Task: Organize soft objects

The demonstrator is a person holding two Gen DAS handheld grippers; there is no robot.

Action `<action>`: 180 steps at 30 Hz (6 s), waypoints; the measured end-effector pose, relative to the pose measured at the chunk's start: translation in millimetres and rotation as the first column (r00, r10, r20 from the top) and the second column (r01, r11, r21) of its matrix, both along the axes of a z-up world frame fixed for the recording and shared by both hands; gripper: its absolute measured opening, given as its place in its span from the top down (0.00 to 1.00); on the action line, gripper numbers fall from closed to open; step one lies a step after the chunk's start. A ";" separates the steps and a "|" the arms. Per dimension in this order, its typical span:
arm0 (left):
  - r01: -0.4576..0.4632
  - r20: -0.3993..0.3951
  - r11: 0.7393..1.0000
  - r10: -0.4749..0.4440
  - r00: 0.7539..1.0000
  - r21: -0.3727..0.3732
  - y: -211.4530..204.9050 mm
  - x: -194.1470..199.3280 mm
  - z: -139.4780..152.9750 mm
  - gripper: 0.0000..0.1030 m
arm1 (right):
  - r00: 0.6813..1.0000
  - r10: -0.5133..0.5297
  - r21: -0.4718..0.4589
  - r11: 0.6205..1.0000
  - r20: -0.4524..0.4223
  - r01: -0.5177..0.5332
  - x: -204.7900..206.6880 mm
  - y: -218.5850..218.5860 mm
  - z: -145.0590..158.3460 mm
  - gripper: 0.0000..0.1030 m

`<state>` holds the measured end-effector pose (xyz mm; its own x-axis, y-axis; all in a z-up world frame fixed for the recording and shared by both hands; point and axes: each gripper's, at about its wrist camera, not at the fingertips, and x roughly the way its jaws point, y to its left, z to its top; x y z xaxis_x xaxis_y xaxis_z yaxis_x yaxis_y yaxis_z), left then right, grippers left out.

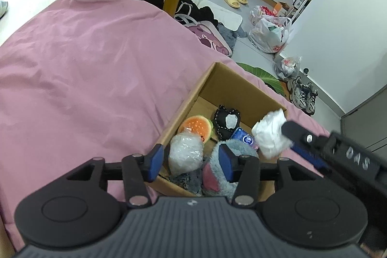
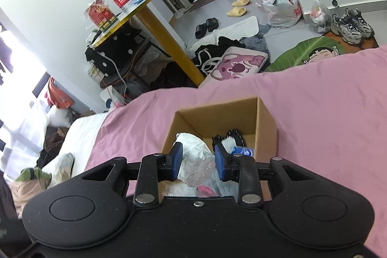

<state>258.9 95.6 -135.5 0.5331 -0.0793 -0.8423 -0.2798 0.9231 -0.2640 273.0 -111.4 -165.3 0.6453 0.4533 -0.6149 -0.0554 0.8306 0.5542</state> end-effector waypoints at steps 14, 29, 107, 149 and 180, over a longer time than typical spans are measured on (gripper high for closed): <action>0.010 -0.014 0.997 -0.009 1.000 0.074 -4.8 -0.8 6.6 0.13 | 0.996 -0.093 -0.005 0.996 -0.013 0.093 -17.3 -33.7 -1.6 0.30; 0.057 0.027 0.988 -0.061 0.998 0.141 -32.7 -23.0 34.5 0.01 | 0.996 -0.072 -0.060 0.995 0.054 0.075 -48.4 -59.8 31.7 0.09; 0.174 0.199 0.939 -0.239 0.951 0.296 -112.8 -174.3 141.6 0.01 | 0.968 0.133 -0.245 0.966 0.215 -0.079 -182.7 -133.5 131.9 0.00; 0.175 0.186 0.942 -0.233 0.955 0.286 -110.5 -175.6 137.0 0.01 | 0.972 0.144 -0.264 0.960 0.186 -0.092 -183.7 -132.4 129.1 0.00; 0.196 0.183 0.934 -0.258 0.948 0.300 -123.7 -174.3 126.2 0.01 | 0.977 0.124 -0.250 0.965 0.174 -0.078 -182.8 -136.6 117.0 0.00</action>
